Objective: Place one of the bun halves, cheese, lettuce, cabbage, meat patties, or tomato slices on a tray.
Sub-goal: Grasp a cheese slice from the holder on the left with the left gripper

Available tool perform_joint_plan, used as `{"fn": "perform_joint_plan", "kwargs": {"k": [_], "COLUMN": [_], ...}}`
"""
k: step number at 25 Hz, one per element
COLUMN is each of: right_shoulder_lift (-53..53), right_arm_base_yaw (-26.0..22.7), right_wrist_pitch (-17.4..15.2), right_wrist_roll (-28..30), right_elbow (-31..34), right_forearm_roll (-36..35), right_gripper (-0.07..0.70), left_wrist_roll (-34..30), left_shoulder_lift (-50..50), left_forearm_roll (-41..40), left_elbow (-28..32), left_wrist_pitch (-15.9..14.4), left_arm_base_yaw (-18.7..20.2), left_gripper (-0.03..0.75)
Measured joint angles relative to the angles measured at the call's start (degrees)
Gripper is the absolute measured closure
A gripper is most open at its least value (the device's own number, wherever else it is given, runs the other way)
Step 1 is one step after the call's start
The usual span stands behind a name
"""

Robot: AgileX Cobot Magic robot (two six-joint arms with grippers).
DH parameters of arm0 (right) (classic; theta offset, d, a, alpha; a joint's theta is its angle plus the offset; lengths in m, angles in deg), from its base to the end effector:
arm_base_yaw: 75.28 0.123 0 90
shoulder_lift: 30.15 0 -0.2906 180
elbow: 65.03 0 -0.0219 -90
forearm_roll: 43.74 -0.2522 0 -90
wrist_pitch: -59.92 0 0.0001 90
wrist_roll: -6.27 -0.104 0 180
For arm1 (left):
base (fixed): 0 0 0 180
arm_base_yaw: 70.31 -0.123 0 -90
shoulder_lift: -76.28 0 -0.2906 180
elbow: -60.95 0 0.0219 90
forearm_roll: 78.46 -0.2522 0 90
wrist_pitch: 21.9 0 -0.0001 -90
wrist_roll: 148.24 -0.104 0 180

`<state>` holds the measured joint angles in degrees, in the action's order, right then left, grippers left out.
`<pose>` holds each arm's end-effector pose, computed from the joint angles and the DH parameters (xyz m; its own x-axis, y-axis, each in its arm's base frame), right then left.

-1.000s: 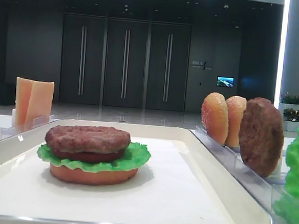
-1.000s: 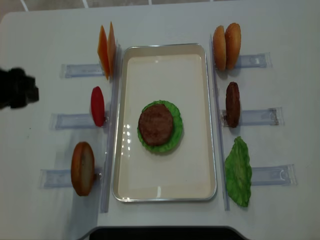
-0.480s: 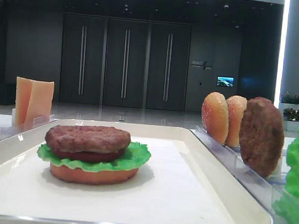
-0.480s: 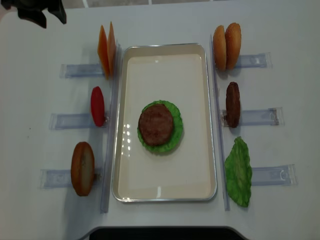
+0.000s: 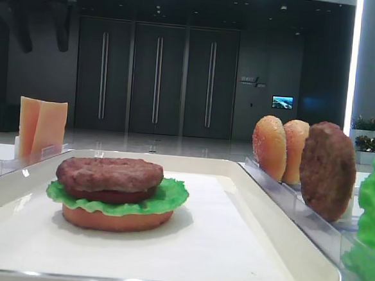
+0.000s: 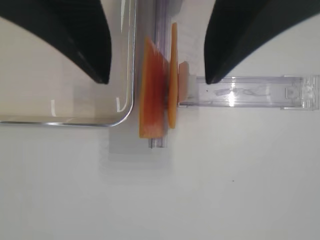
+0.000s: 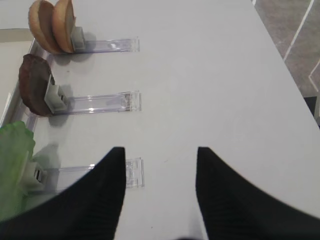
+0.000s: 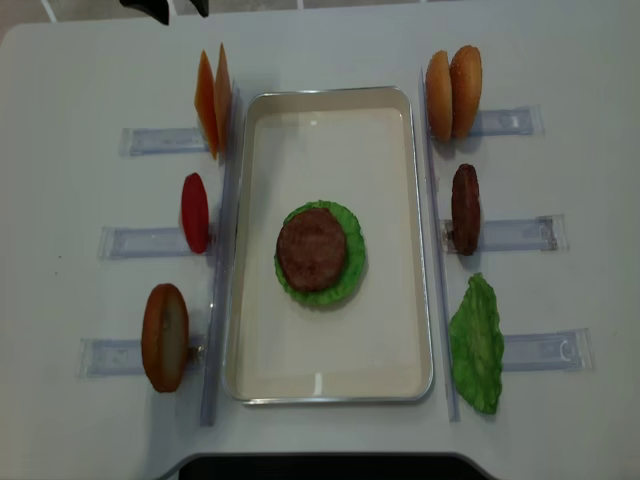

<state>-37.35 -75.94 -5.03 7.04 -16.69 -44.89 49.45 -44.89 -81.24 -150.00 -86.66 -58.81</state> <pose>-0.0032 0.0019 0.2673 -0.5073 0.0009 -0.8618 -0.0067 1.0000 0.0050 0.4385 -0.0846 0.2984 -0.9026 -0.1060 -0.4172 -0.0787 0.9935 -0.0822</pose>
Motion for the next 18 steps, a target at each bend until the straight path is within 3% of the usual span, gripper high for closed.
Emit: {"fn": "perform_joint_plan", "kwargs": {"k": [7,18], "right_shoulder_lift": [0.00,0.00], "right_arm_base_yaw": [0.00,0.00], "right_wrist_pitch": [0.00,0.00], "right_wrist_roll": [0.00,0.00], "right_elbow": [0.00,0.00], "right_forearm_roll": [0.00,0.00], "right_gripper": [0.314,0.314], "left_wrist_roll": [3.34,3.55], "left_shoulder_lift": [-2.33,-7.28], "left_forearm_roll": [2.07,4.69], "left_elbow": [-0.11,-0.11], "left_wrist_pitch": [2.38,5.72], "left_arm_base_yaw": [-0.18,0.00], "left_gripper": [0.263,0.263]}}
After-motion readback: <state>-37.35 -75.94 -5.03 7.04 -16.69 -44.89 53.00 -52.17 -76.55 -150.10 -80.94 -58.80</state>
